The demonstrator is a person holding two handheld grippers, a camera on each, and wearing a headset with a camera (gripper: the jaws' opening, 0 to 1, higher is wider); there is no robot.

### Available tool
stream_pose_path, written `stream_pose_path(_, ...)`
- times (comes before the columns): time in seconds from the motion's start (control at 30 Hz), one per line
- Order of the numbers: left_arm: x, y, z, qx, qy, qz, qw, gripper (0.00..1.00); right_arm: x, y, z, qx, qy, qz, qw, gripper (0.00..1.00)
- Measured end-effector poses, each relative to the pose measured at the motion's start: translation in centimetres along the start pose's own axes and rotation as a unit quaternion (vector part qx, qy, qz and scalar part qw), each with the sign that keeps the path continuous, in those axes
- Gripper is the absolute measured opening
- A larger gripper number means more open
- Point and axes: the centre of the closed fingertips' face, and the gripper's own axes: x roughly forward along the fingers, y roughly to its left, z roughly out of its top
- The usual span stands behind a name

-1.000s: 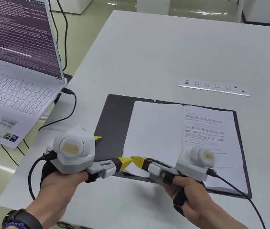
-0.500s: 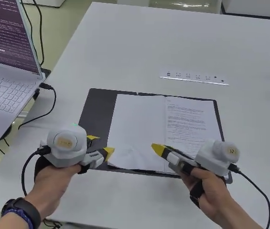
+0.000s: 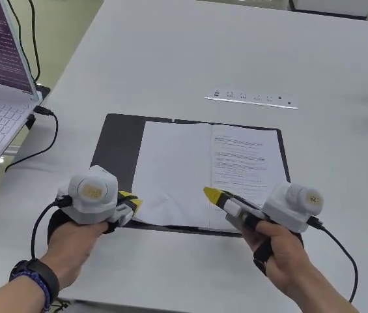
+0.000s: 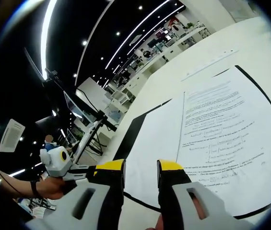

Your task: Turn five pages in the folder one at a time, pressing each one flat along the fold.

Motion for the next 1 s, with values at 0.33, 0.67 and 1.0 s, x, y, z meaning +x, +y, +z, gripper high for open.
stream_pose_path(0.33,1.7,-0.2,-2.0,0.009,0.031,0.0,0.9995,0.0,0.0,-0.8,0.6,-0.002,0.006,-0.004,1.0,0.23)
stream_pose_path(0.67,1.9,-0.2,-2.9,0.018,0.028,0.004,0.9994,0.0,0.8,-1.4,1.9,-0.006,0.0,-0.001,1.0,0.15)
stream_pose_path(1.0,1.6,-0.5,-2.7,0.009,0.02,0.007,0.9997,0.0,2.3,-1.8,2.9,-0.01,0.003,0.006,0.9999,0.08)
